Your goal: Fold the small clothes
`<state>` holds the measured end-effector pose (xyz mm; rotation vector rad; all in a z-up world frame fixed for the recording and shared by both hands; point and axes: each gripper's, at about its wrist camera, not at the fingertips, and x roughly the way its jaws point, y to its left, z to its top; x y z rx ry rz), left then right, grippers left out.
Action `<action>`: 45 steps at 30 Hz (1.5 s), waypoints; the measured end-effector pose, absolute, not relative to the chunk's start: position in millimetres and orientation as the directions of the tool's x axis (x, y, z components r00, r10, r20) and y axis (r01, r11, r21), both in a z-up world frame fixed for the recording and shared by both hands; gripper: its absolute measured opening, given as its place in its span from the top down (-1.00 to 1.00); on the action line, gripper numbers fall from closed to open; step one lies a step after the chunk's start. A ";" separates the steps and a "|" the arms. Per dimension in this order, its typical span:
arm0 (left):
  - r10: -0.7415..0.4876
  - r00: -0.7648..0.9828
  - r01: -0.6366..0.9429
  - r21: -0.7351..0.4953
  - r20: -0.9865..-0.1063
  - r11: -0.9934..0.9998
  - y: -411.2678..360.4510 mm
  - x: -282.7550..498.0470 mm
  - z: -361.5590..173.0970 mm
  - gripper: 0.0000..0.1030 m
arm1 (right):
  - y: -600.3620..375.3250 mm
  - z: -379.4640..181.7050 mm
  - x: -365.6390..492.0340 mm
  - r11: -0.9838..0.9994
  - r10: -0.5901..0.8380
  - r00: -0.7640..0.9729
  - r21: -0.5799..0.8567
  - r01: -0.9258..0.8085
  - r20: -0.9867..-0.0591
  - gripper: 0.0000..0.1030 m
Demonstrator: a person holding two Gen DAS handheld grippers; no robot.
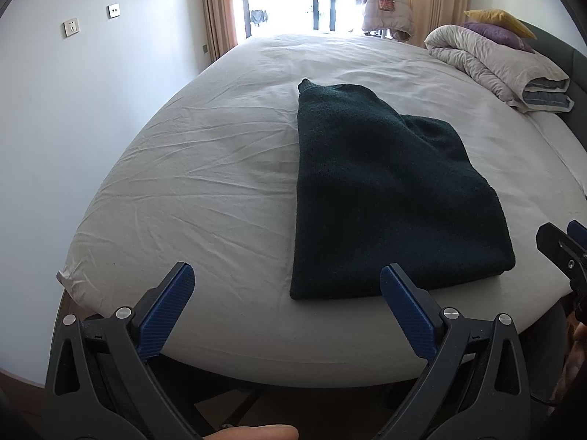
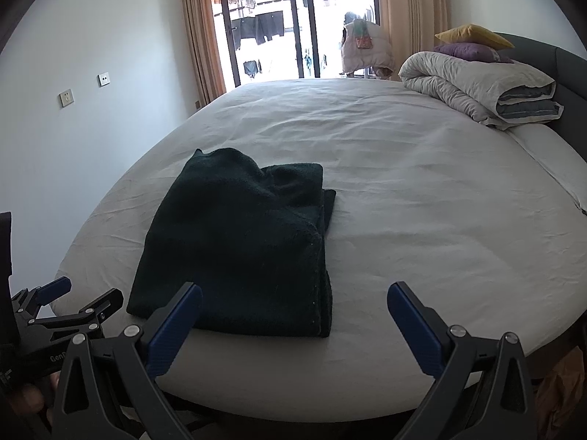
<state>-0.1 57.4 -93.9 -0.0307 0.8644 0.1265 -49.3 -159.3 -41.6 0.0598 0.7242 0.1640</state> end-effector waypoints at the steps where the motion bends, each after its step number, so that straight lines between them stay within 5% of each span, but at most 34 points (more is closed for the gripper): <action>1: 0.098 0.641 -0.124 0.024 -0.761 0.992 57.5 0.1 -94.3 -1.00 | -158.8 -42.0 -49.5 0.986 0.170 0.735 0.110 -0.129 -0.656 -1.00; 45: 0.087 0.636 -0.123 0.011 -0.767 0.992 56.8 -0.2 -96.0 -1.00 | -156.9 -49.6 -49.9 0.986 0.169 0.712 0.109 -0.130 -0.682 -1.00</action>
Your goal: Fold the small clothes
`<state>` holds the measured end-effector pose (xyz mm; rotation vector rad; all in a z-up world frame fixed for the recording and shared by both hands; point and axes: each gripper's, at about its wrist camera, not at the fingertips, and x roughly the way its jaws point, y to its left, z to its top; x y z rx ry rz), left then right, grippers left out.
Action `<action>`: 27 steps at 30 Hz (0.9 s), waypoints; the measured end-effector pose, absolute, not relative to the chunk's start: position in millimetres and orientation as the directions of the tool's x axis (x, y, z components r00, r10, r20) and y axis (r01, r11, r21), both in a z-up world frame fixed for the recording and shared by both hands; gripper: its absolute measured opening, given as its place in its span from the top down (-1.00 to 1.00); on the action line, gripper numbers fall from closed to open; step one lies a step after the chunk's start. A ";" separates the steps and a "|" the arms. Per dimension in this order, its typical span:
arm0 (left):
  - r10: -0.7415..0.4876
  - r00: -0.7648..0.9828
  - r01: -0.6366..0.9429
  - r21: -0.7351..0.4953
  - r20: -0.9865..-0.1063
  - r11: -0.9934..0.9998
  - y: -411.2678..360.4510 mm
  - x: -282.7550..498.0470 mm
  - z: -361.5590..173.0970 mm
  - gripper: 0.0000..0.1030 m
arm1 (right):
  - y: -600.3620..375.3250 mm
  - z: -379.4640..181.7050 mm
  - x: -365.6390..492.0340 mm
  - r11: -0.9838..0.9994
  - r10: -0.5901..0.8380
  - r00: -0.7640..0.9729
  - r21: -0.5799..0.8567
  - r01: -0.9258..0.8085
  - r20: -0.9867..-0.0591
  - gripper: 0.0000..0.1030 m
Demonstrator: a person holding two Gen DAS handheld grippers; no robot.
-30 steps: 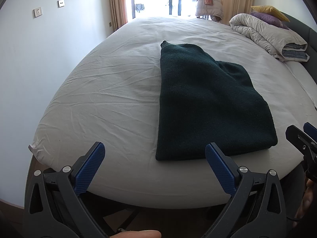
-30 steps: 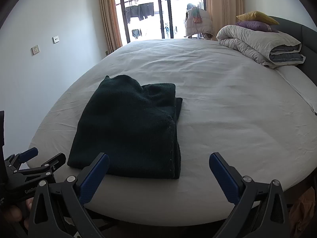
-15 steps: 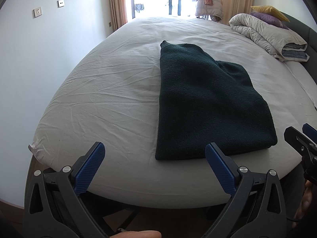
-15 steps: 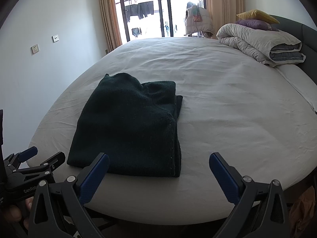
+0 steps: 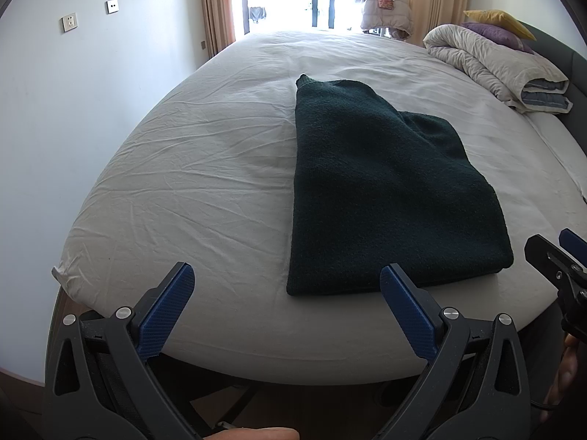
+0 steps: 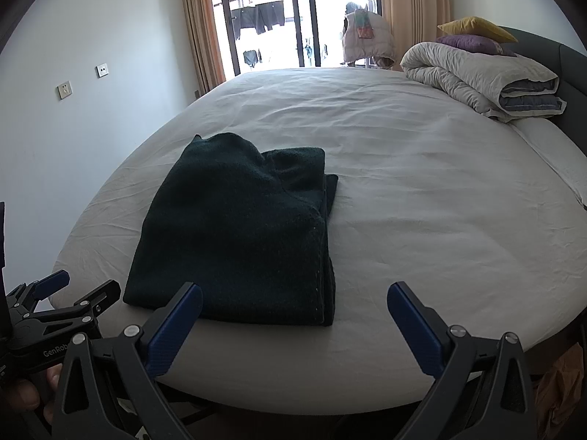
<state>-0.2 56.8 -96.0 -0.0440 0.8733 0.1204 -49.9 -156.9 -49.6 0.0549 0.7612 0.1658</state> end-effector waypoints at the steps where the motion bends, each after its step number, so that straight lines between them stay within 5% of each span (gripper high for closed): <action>1: 0.087 0.636 -0.123 0.010 -0.767 0.992 56.7 -0.3 -96.0 -1.00 | -157.0 -50.3 -50.1 0.985 0.170 0.711 0.110 -0.130 -0.682 -1.00; 27: 0.085 0.633 -0.121 0.010 -0.769 0.993 53.2 -1.8 -97.6 -1.00 | -156.7 -51.6 -49.9 0.985 0.172 0.709 0.111 -0.132 -0.684 -1.00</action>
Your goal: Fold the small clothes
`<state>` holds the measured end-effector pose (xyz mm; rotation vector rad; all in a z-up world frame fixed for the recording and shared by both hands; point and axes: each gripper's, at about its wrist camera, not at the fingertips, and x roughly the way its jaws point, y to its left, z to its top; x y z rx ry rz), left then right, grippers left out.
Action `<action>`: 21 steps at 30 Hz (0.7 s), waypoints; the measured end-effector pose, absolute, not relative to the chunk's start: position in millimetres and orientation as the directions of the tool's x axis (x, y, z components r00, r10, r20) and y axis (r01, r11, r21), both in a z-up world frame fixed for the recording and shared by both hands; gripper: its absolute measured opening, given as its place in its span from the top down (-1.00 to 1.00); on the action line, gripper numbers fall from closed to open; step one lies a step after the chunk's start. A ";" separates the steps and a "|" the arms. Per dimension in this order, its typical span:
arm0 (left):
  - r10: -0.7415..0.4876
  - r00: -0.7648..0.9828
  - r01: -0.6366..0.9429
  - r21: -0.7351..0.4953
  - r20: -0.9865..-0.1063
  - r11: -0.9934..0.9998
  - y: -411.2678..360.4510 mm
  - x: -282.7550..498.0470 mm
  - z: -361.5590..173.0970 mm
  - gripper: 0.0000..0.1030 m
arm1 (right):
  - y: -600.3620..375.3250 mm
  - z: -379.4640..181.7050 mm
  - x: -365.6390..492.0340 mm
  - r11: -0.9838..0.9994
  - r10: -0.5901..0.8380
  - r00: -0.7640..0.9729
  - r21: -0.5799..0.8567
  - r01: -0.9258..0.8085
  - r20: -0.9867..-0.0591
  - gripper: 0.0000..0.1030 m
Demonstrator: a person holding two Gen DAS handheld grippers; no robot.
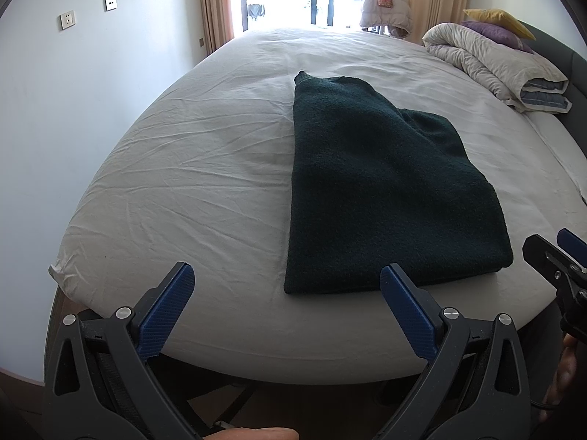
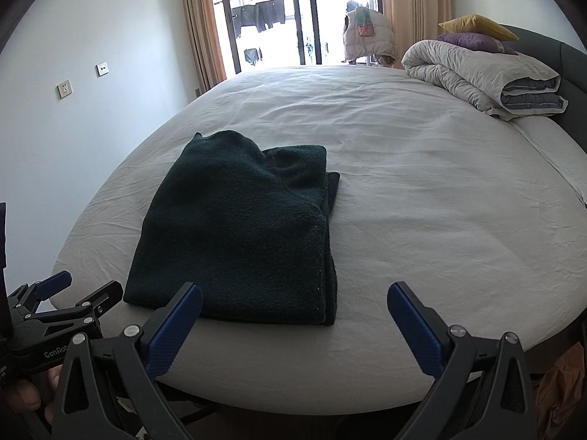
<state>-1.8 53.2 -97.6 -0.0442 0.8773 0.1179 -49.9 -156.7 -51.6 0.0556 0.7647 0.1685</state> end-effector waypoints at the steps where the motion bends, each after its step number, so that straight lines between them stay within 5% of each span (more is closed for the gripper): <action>1: 0.084 0.633 -0.121 0.009 -0.770 0.993 53.0 -1.9 -97.6 -1.00 | -156.4 -52.1 -50.6 0.985 0.172 0.708 0.111 -0.132 -0.685 -1.00; 21: 0.087 0.638 -0.117 0.014 -0.765 0.993 44.9 -9.8 -97.9 -1.00 | -156.2 -54.5 -51.1 0.984 0.176 0.706 0.115 -0.134 -0.686 -1.00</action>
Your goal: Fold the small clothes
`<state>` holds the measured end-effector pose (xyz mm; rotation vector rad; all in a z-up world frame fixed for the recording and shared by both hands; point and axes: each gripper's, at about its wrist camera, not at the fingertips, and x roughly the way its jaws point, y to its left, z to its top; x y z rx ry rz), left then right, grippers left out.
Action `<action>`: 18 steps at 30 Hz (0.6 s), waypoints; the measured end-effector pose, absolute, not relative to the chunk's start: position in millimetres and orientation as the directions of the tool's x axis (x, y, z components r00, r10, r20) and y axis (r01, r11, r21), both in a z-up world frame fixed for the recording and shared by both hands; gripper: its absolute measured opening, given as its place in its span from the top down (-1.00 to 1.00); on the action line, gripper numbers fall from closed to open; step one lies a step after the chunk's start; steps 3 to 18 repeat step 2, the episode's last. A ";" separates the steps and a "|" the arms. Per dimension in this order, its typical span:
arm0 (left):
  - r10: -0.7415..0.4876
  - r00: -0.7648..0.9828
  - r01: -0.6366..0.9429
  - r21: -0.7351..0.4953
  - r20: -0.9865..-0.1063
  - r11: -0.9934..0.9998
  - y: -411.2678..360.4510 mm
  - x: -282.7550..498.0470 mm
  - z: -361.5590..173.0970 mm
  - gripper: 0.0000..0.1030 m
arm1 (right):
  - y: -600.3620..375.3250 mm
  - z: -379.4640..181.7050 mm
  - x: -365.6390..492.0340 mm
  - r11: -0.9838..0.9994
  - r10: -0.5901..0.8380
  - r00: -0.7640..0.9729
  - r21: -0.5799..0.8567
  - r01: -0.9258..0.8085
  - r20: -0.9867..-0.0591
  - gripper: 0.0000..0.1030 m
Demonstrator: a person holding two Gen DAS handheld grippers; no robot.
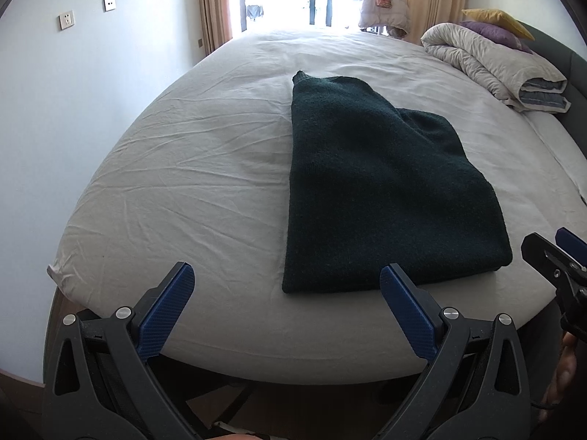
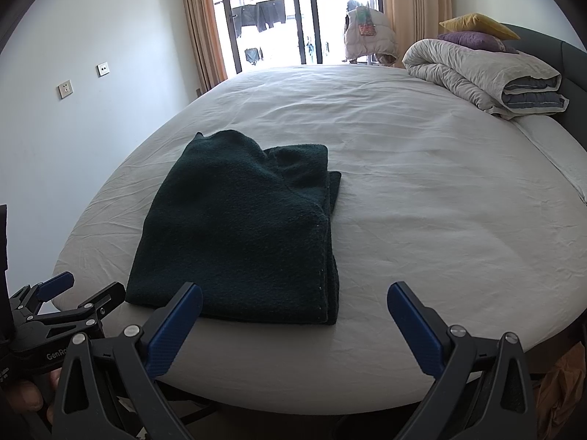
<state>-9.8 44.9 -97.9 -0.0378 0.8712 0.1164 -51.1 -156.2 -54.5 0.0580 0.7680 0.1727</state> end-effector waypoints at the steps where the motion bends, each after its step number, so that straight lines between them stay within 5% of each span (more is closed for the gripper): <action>1: 0.085 0.639 -0.116 0.013 -0.765 0.993 44.0 -10.4 -97.6 -1.00 | -157.4 -54.3 -49.8 0.984 0.179 0.705 0.117 -0.136 -0.686 -1.00; 18: 0.078 0.641 -0.114 0.005 -0.764 0.993 44.1 -10.2 -97.5 -1.00 | -157.4 -54.3 -49.8 0.984 0.179 0.705 0.117 -0.136 -0.686 -1.00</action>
